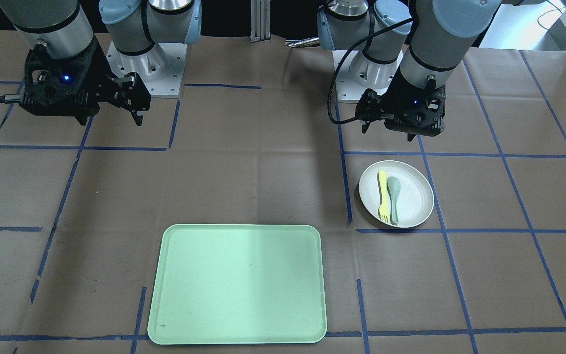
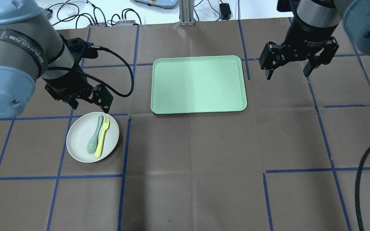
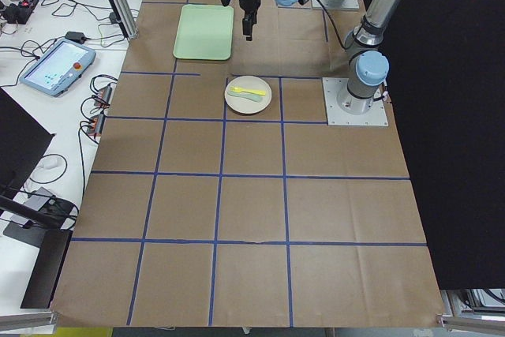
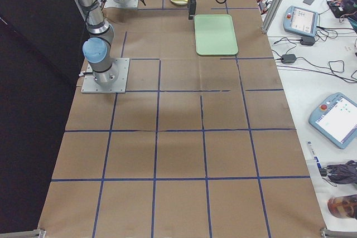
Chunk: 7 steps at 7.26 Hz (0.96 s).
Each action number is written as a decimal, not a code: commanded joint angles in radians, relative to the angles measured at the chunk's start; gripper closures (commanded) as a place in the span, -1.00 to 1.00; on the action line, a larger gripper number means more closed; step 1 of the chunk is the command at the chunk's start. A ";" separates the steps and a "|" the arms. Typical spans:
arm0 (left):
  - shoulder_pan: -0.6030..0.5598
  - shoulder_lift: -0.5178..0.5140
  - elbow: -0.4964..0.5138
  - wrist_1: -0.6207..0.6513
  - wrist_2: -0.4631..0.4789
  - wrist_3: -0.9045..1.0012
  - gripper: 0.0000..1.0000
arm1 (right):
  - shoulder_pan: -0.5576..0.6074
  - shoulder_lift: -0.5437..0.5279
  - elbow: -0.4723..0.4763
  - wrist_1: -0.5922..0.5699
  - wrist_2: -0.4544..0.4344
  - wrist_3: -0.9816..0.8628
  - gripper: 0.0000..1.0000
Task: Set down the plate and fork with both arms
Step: 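Lower the left gripper to the white plate rim and grasp it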
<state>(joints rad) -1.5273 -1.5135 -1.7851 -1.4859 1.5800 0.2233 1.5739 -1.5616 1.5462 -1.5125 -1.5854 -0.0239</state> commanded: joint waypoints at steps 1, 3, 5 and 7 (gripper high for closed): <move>0.033 0.003 -0.023 0.000 0.002 0.008 -0.98 | 0.000 0.000 0.000 0.000 -0.001 -0.001 -1.00; 0.114 0.042 -0.101 0.019 -0.005 0.115 -0.93 | 0.000 0.000 0.000 0.000 -0.001 -0.001 -1.00; 0.241 0.056 -0.230 0.152 -0.005 0.329 -0.98 | 0.000 0.000 0.000 0.000 0.001 0.001 -1.00; 0.398 0.056 -0.388 0.327 -0.006 0.501 -0.98 | 0.000 0.000 0.000 -0.003 0.001 0.001 -1.00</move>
<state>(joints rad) -1.2199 -1.4583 -2.0815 -1.2515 1.5747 0.6415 1.5739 -1.5615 1.5463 -1.5146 -1.5848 -0.0237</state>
